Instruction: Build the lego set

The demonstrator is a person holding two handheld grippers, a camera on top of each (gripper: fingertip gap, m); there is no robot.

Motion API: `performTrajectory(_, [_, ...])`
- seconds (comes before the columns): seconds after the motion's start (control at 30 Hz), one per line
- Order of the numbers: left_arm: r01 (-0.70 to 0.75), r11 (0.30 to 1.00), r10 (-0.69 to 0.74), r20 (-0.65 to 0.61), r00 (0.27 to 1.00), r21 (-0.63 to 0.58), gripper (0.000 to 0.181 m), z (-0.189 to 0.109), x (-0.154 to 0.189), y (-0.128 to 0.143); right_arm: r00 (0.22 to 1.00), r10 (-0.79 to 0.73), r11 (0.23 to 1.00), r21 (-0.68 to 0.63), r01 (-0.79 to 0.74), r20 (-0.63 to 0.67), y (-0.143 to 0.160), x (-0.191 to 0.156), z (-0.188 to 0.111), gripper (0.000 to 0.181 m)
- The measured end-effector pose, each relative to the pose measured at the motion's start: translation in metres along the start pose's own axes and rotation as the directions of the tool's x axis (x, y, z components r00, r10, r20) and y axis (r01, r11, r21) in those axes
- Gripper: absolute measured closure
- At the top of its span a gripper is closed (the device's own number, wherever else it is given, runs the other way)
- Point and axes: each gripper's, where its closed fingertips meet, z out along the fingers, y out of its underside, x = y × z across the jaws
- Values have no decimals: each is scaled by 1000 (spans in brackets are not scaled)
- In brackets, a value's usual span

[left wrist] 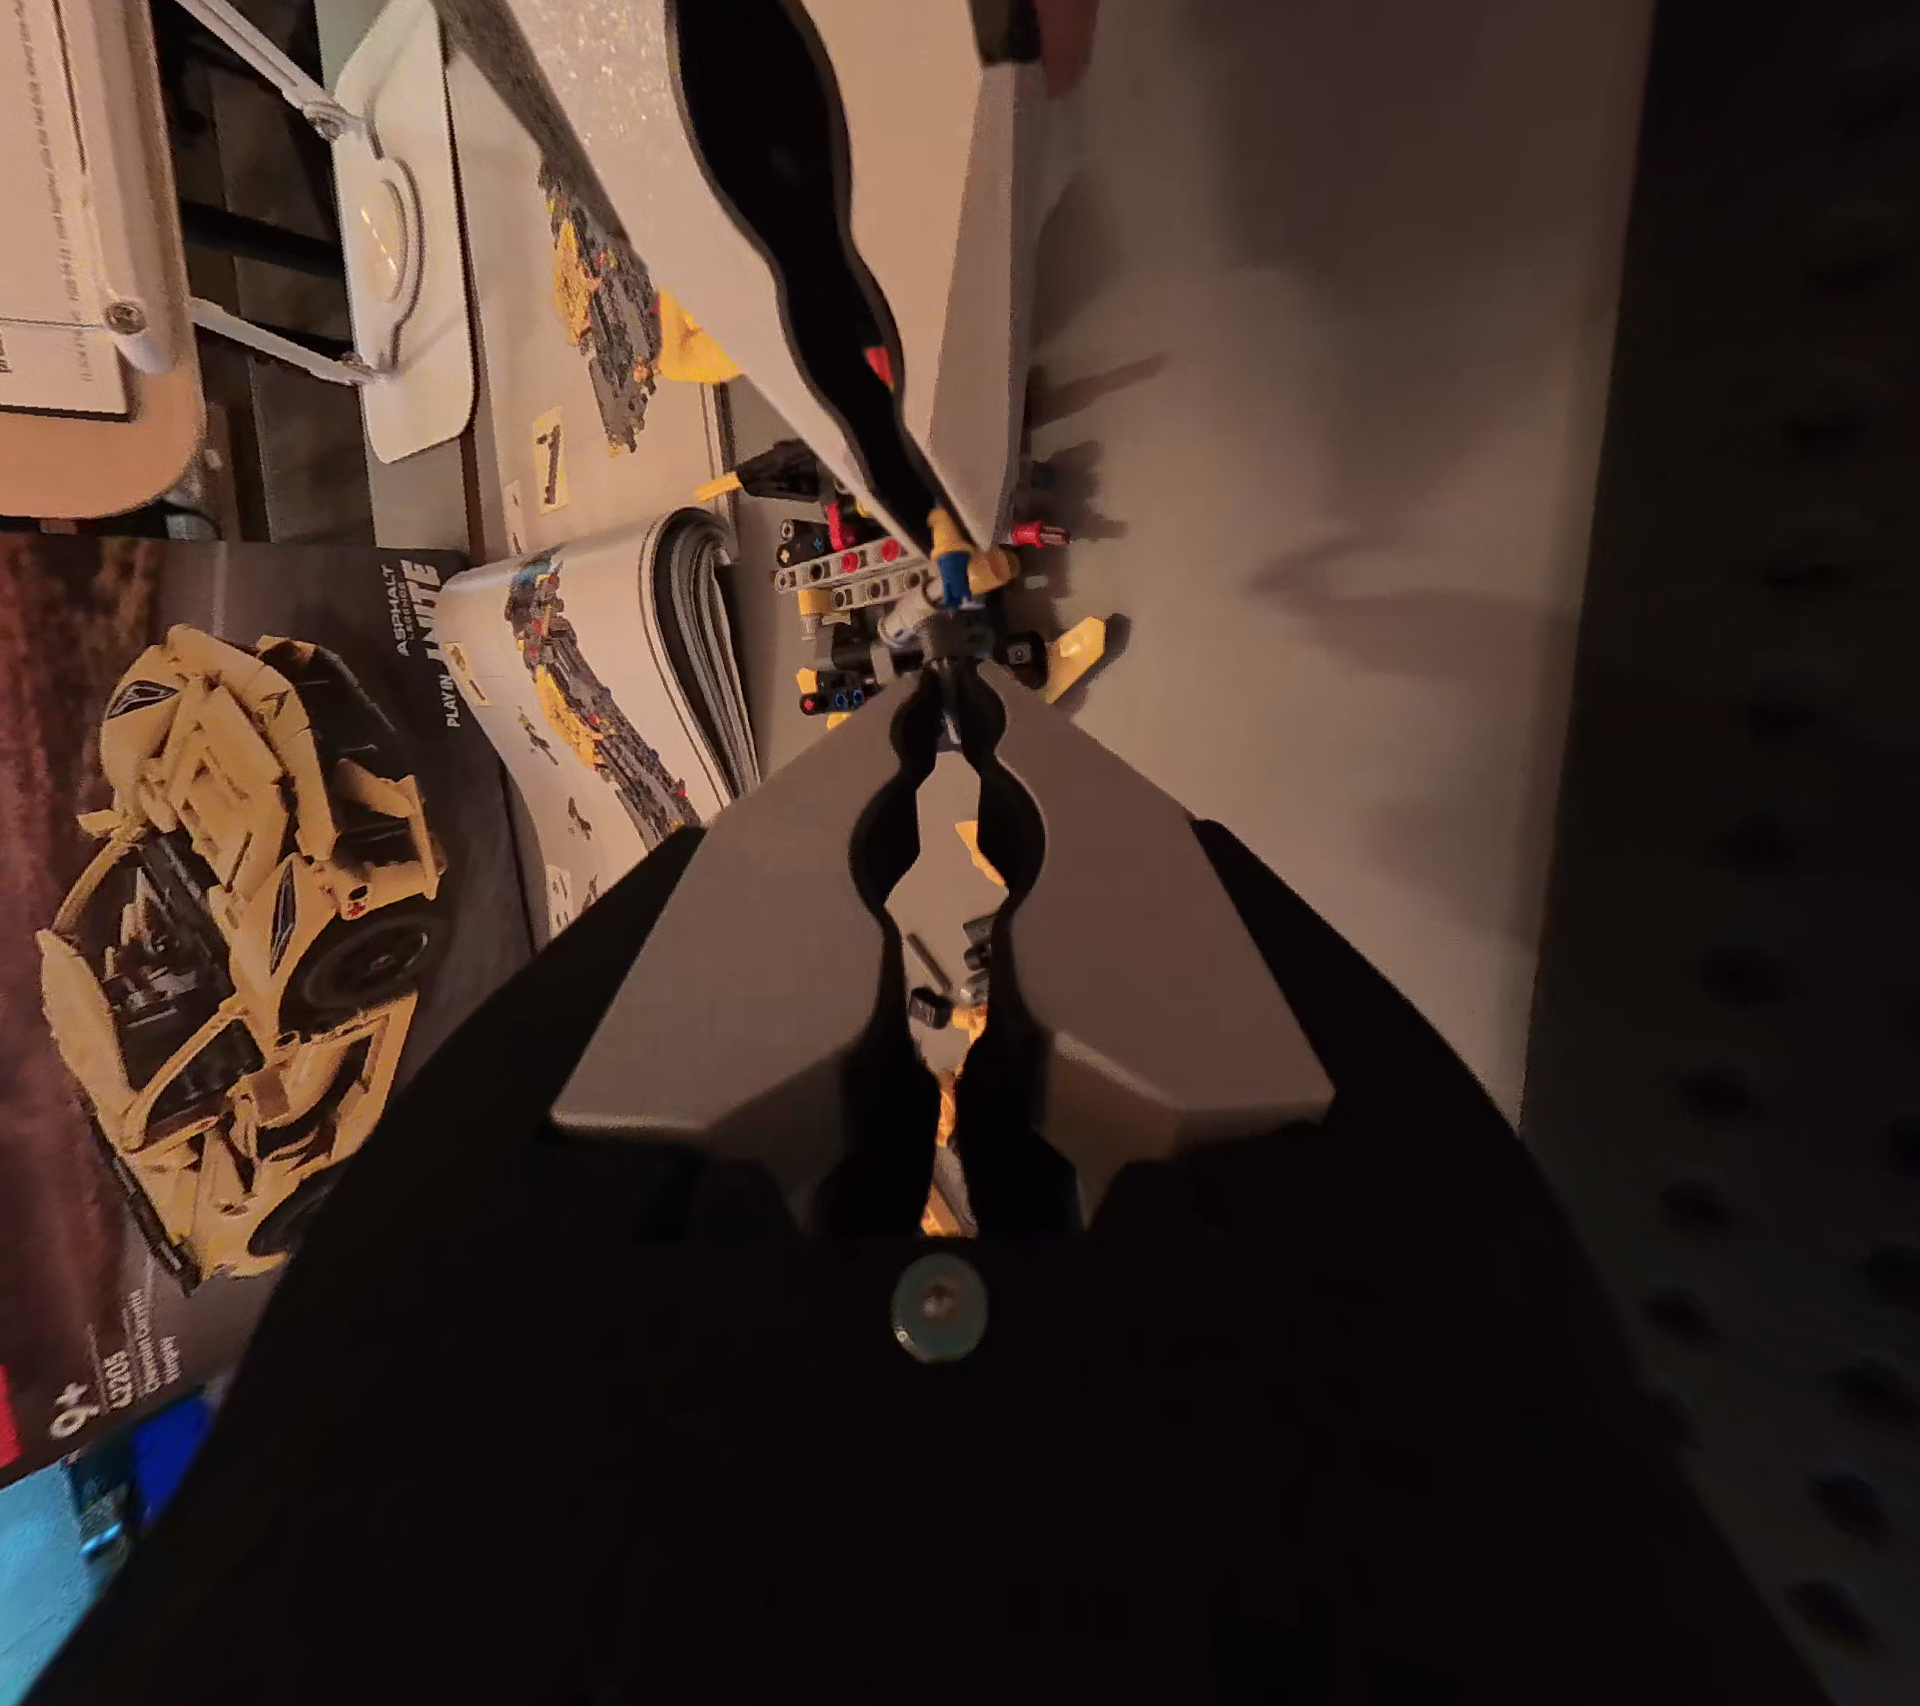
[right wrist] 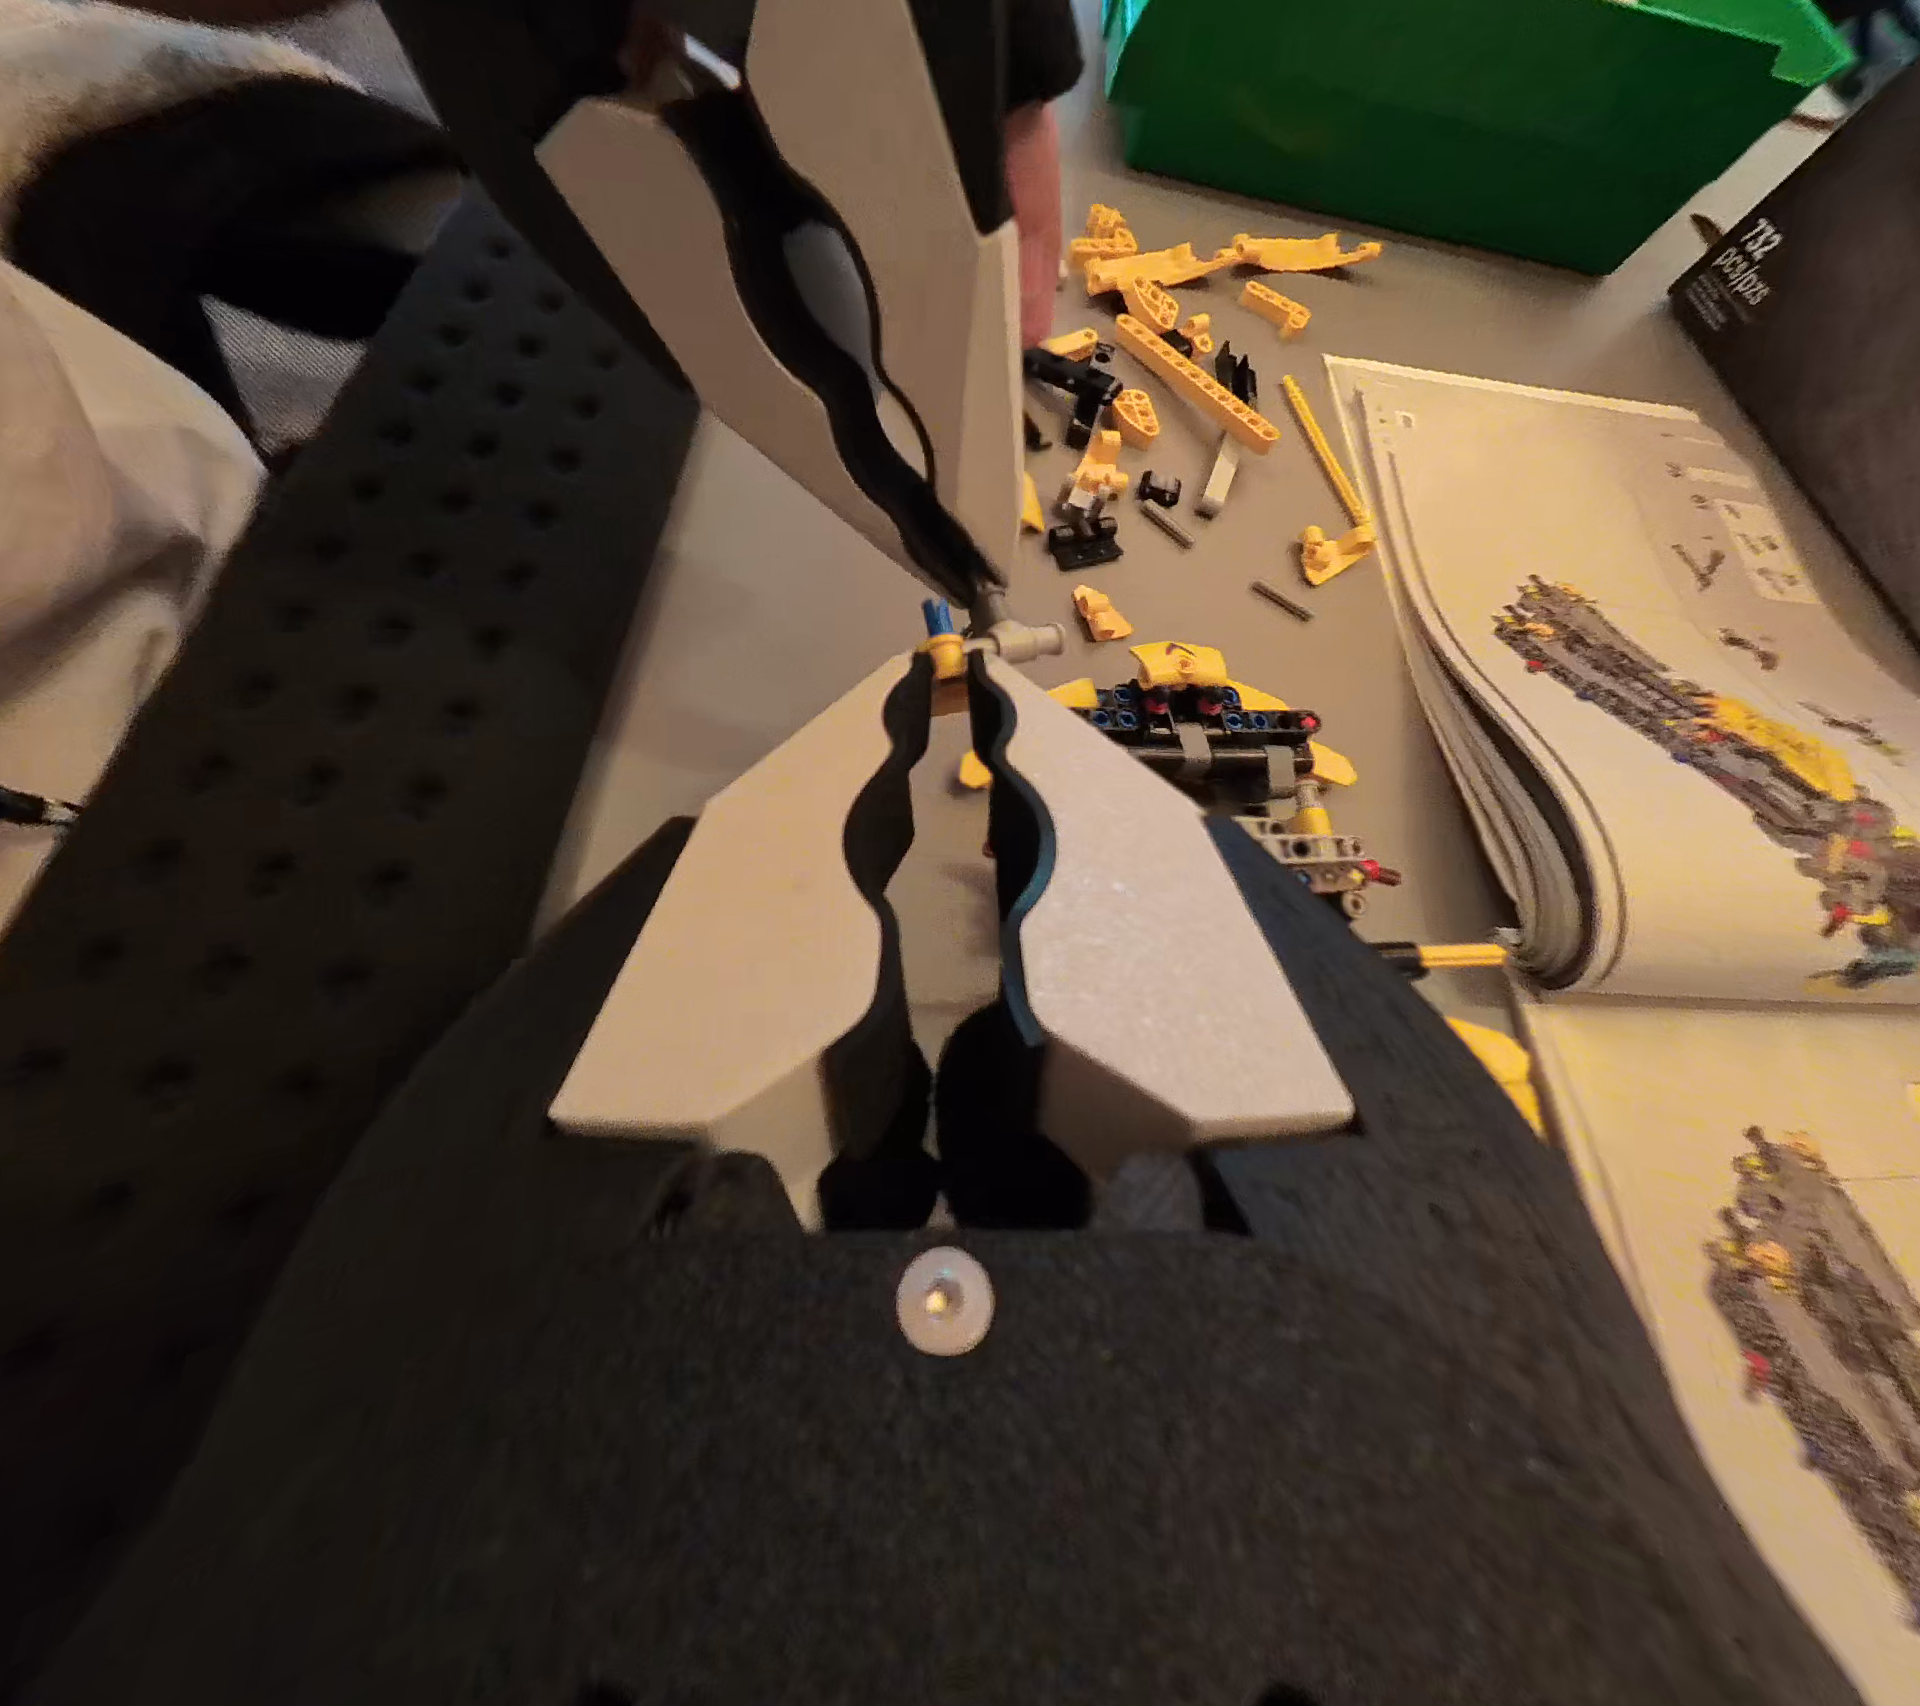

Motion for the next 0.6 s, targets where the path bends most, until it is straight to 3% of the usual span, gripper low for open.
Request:
performTrajectory(0.2, [33, 996, -28, -56, 998, 82, 178, -6, 3, -7, 994, 64, 996, 56, -69, 91, -5, -7, -5, 175])
performTrajectory(0.37, [37, 999, -35, -96, 995, 16, 178, 1, 15, 8, 960, 130, 988, -113, -105, 246, 27, -33, -1, 175])
performTrajectory(0.47, [59, 997, -54, -113, 992, 42, 178, 4, 26, 8, 973, 118, 967, -245, -67, 200, 54, -33, 9, 175])
performTrajectory(0.6, [-11, 999, 8, -59, 998, -39, 177, 16, 35, 20, 968, 135, 972, -217, -88, 210, 48, -36, 17, 175])
